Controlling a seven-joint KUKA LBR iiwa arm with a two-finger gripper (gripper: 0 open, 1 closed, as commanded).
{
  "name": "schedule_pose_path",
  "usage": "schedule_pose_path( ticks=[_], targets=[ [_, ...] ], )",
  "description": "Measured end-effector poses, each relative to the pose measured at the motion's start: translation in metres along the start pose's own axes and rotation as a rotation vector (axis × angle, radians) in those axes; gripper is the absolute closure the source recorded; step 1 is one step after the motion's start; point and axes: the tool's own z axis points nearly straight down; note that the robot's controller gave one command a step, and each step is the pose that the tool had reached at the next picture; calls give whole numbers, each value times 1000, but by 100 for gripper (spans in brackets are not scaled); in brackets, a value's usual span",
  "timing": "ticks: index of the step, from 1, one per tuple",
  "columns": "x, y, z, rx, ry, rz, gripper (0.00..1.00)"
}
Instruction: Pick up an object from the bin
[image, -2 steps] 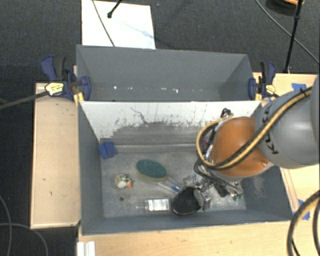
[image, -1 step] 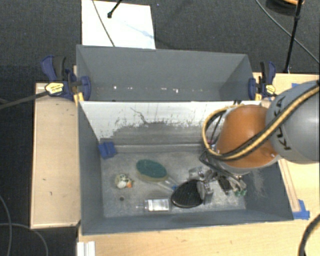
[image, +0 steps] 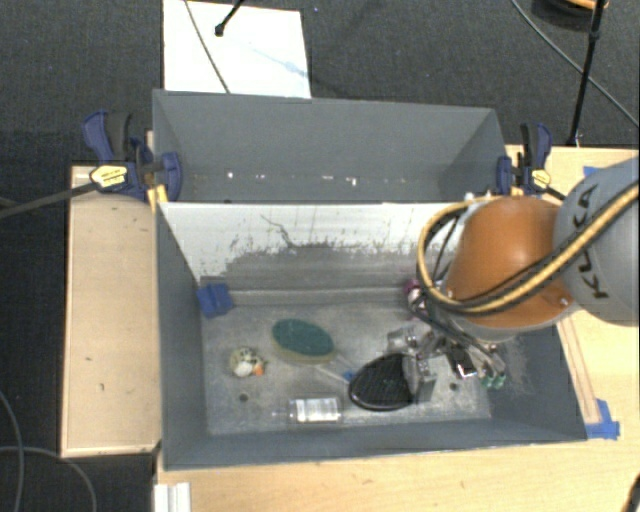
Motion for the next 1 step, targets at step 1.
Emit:
schedule_pose_path(
  ticks=[1],
  targets=[
    [-24,-8,-59,2,-4,2,100]
  ],
)
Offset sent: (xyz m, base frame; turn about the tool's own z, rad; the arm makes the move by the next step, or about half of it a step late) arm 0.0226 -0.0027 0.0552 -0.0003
